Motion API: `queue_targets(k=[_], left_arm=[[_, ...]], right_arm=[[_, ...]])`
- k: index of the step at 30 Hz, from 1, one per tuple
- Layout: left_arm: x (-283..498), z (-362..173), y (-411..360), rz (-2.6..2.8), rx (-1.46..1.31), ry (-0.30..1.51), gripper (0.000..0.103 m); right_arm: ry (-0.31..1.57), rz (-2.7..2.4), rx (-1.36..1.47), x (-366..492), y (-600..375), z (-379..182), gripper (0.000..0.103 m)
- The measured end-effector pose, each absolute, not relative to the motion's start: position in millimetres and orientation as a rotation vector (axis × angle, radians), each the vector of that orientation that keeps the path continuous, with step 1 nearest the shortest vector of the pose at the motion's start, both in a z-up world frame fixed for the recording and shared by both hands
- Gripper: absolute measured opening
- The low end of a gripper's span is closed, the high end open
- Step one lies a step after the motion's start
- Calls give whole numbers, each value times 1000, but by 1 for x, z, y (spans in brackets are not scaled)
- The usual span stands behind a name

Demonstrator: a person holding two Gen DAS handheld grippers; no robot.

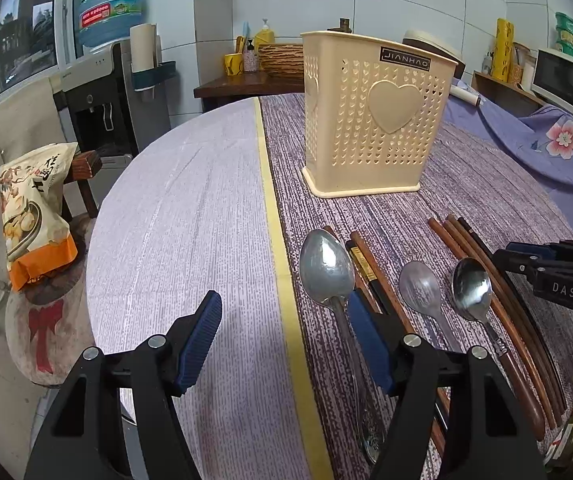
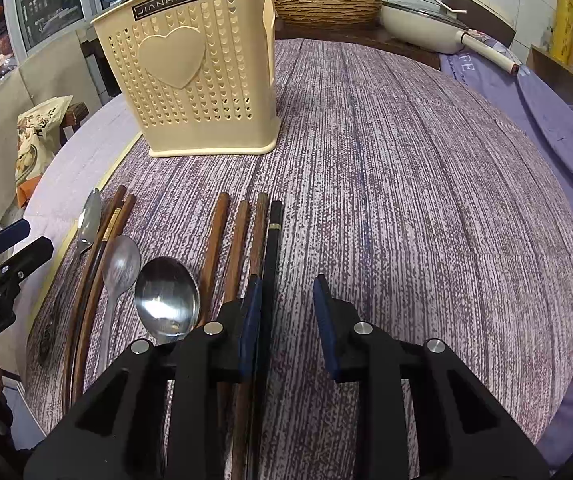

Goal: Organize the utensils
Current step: 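Lower the left tool onto the metal spoon while the right tool lowers onto a dark chopstick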

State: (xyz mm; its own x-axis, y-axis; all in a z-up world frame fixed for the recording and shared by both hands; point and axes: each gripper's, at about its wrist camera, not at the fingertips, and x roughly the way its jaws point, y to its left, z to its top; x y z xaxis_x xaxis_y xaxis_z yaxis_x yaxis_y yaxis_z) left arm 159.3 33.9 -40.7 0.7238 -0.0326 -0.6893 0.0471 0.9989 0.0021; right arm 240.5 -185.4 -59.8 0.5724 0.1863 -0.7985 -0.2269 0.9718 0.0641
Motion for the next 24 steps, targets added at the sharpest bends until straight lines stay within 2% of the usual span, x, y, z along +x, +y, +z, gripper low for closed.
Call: queue_targets(k=[8,12,17,24], left_arm=[[172,-46,38,-50,1,803,59],[174,-46,34,-53,14,802,59],[176,-47,32,-55,16,804,59],[175,-47,34,-48,21,803,59]], right_arm=[[952,278,-25,252,-179,-58,25],[981,307,40,263,-182,-61,25],[964,296,-18,268,-171,-63,23],[973,316,104,268,-187,-62,22]])
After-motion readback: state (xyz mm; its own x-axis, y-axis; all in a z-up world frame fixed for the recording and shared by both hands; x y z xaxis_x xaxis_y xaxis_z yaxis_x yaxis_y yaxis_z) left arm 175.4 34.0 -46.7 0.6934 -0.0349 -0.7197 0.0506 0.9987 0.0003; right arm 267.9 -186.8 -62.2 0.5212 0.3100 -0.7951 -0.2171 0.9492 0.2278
